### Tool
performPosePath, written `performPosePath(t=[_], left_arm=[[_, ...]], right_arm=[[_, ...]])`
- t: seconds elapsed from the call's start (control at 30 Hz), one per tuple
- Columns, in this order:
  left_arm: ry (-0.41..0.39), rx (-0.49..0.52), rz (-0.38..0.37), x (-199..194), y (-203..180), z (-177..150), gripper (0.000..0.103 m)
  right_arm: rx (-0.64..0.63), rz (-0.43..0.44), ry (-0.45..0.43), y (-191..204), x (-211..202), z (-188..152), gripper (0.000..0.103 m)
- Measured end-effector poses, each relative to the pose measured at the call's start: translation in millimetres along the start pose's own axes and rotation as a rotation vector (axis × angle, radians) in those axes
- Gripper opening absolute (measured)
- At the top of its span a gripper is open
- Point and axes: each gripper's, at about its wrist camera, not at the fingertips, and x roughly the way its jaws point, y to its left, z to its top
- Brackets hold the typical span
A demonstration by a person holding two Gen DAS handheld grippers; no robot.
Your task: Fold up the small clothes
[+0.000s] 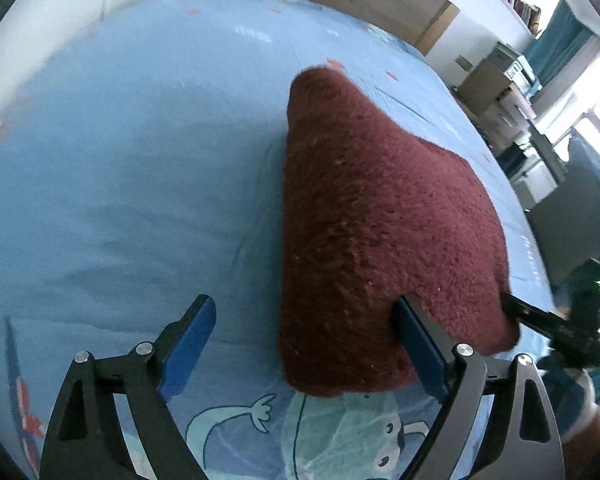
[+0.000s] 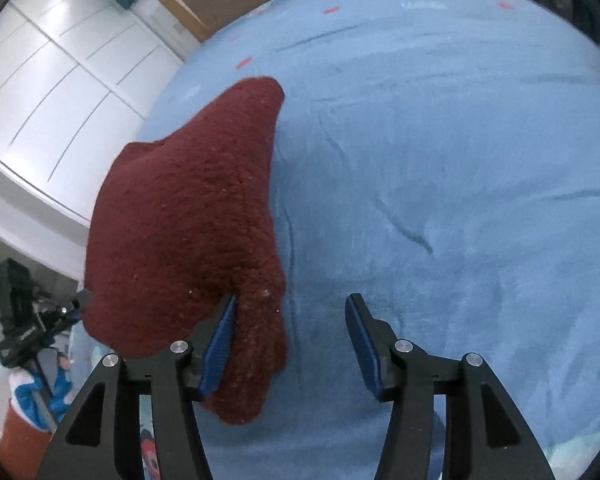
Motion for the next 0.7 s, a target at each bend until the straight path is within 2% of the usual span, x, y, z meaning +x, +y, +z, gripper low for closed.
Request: performPosePath(t=[0.3,0.47,0.5,0.7], left_arm=[[-0.118,0.054,0.192,-17.7,-35.2,-46.0,0.087],[-0.153,0.096,0.248,-22.0,-47.3,-62.6,0.087],[-0.156,0.099,0.252,-16.3,-52.9,-51.6,0.087],[-0.196,0.127,0.265,-28.7,-61.9,-67.5,0.087]], right_arm=[[0.002,-0.062,-0.07,9.5,-35.6,-27.0,0.057],[0.006,-0.077,-0.097,16.6,-51.5,-35.7,0.057],[0.003,-0.076,-0.102,14.9,-57.9,-39.0,0.057],[-0.014,-0.104,-0.128,19.0,-81.4,-57.6,0.057]])
